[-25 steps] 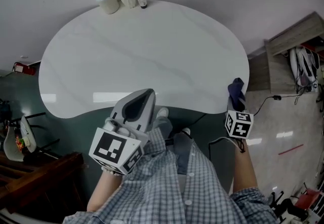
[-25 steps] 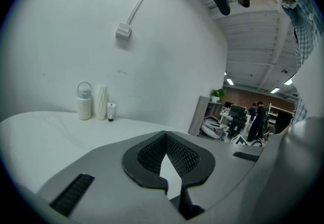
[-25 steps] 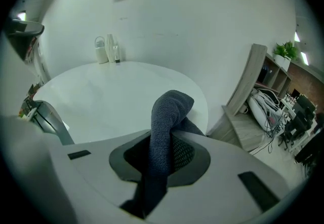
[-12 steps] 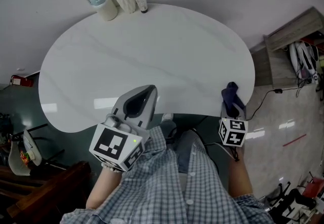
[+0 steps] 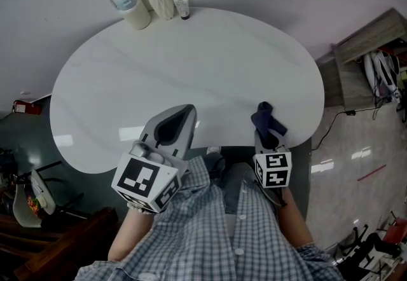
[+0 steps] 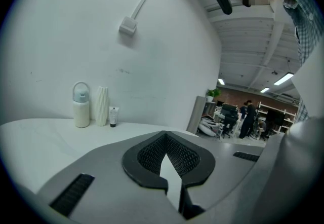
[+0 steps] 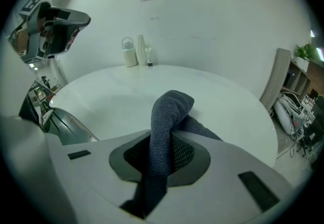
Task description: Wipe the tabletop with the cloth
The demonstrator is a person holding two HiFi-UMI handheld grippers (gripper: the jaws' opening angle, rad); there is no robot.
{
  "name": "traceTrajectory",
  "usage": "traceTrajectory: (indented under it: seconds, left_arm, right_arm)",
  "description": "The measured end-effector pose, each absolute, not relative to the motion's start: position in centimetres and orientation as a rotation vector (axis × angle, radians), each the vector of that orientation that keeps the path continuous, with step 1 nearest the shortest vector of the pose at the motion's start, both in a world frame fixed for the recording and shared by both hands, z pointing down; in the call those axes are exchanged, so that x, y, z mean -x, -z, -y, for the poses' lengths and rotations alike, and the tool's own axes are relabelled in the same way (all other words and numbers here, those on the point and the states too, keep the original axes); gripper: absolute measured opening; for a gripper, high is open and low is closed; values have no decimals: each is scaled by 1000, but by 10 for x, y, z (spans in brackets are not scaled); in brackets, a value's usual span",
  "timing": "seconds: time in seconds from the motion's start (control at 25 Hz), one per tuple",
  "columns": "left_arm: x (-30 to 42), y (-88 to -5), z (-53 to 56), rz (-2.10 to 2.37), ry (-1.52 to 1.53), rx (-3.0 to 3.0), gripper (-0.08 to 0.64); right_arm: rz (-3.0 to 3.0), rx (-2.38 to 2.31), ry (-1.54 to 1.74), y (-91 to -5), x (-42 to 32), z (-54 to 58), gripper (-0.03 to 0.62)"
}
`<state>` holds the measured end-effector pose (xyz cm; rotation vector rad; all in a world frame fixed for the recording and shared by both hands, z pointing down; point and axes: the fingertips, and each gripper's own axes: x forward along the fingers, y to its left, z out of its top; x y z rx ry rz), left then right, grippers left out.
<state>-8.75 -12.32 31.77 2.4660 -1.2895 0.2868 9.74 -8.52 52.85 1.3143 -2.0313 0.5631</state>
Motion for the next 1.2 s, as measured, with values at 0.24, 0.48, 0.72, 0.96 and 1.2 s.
traceTrajectory:
  seconds: [0.24, 0.48, 0.72, 0.96, 1.2]
  left_arm:
    - [91, -320, 126, 1282, -292, -2468, 5]
    - [94, -321, 129, 1277, -300, -2474, 5]
    - [93, -327, 135, 1239, -333, -2498, 5]
    - [82, -328, 137, 1214, -329, -2501, 5]
    - [68, -325, 137, 1222, -322, -2496, 5]
  right_arm:
    - [2117, -1190, -522, -528, -46, 88, 52]
    - [2192, -994, -436, -526, 5, 86, 52]
    - [2269, -710, -286, -523, 49, 80, 52]
    - [2277, -659, -206, -523, 60, 82, 52]
    - [2281, -657, -168, -524, 53, 88, 52]
